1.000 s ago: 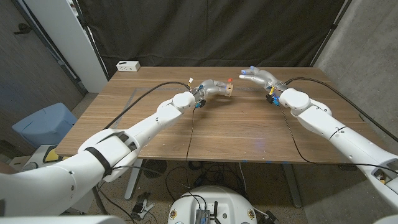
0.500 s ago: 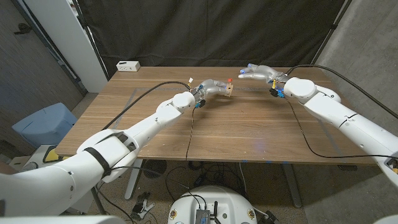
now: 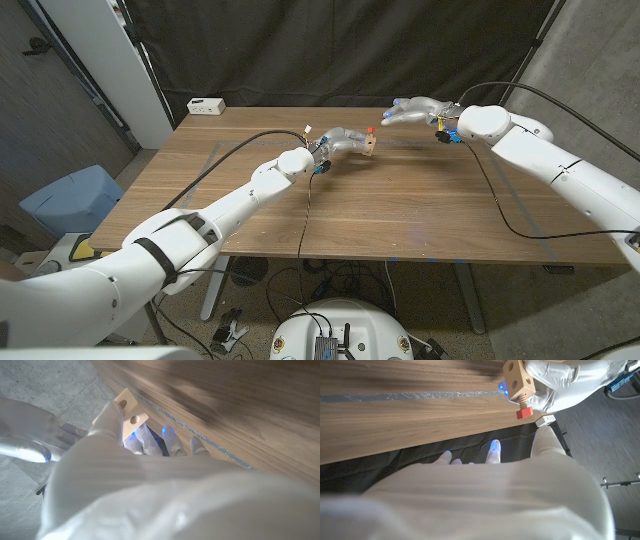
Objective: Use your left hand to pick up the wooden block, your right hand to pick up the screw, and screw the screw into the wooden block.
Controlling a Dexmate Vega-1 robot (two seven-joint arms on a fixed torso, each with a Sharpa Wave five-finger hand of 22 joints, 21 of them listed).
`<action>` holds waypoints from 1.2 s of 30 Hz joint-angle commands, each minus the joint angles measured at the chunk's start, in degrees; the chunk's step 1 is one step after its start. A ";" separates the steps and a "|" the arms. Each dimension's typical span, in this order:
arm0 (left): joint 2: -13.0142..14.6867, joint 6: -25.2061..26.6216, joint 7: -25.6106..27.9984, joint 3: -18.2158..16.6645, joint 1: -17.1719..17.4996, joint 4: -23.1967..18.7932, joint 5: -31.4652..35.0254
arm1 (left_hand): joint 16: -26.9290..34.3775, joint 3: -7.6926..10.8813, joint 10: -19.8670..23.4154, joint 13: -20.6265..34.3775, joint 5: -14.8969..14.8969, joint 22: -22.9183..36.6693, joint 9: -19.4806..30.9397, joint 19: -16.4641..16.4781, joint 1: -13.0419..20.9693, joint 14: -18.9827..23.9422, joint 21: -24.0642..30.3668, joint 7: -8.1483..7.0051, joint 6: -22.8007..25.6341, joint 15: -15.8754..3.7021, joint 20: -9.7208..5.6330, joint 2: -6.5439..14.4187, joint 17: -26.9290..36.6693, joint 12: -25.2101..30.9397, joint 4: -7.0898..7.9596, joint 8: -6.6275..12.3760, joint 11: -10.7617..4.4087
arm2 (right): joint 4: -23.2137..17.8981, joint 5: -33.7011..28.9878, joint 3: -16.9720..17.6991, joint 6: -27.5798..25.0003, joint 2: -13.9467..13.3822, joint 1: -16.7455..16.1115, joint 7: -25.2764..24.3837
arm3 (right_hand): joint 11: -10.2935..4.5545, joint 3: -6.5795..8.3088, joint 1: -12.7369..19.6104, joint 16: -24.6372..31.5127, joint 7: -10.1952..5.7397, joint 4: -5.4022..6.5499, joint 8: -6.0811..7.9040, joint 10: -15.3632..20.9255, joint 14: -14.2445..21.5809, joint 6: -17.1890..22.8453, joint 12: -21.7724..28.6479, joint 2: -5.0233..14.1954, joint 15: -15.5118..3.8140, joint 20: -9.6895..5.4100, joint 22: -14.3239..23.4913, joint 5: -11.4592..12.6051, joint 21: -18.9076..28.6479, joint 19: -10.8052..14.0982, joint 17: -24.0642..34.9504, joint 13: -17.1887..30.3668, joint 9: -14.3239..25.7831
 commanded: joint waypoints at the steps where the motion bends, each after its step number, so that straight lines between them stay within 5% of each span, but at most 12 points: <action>1: 0.70 0.78 0.18 0.18 0.65 -1.87 0.63 | -0.06 0.33 0.48 0.30 0.30 0.17 0.17 -0.34 -0.66 -0.09 0.43 0.10 0.92 -1.73 -0.01 1.13 -0.01 0.28 0.27 0.33 0.11 | -0.71 -5.73 -3.48 -3.46 0.02 5.97 7.28 | 0.50 0.66 0.65 -0.11 0.60 -0.24 0.21 -2.52 -6.67 0.47 0.29 0.58 0.32 -0.01 0.20 -0.15 0.15 -0.28 0.08 0.18 0.07; 36: 2.90 2.67 1.15 -0.17 2.44 -6.95 1.77 | -0.09 0.26 0.56 0.34 0.28 0.17 0.17 -0.34 -0.61 -0.13 0.42 -0.02 0.95 -1.74 -0.01 1.12 0.00 0.29 0.29 0.34 0.05 | -0.53 -14.62 -9.61 -6.16 3.69 13.81 18.47 | 1.63 1.59 1.73 0.31 2.07 -1.12 2.41 -0.22 -5.54 6.53 0.84 0.75 1.63 0.44 0.18 -0.75 0.61 0.13 -0.12 0.17 0.47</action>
